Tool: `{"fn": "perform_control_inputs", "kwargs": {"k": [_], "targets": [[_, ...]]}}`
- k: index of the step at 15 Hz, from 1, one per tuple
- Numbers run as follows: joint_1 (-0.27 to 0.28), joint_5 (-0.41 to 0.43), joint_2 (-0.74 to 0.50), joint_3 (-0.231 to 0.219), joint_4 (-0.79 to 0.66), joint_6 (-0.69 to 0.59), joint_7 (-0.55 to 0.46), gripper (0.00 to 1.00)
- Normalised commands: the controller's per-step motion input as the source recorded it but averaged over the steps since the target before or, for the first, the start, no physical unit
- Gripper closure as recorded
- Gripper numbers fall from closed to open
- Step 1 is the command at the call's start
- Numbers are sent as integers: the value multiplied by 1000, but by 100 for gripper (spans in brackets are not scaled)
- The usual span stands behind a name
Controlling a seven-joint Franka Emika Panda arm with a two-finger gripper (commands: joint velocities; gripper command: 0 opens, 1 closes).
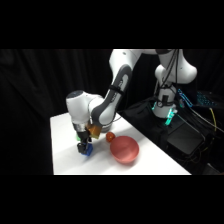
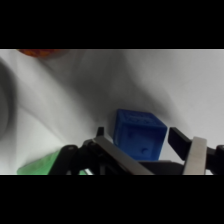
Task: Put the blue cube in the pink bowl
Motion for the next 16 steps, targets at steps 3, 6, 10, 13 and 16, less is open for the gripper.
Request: {"fn": "perform_control_inputs", "kwargs": {"k": [3, 6, 10, 13, 16], "targets": [[-21, 129, 119, 2, 166, 87, -132, 30], [7, 107, 102, -26, 160, 63, -98, 59], [31, 78, 34, -44, 114, -23, -83, 74], [66, 22, -166, -74, -21, -169, -92, 78], [49, 0, -381, -59, -153, -261, -156, 78]]}}
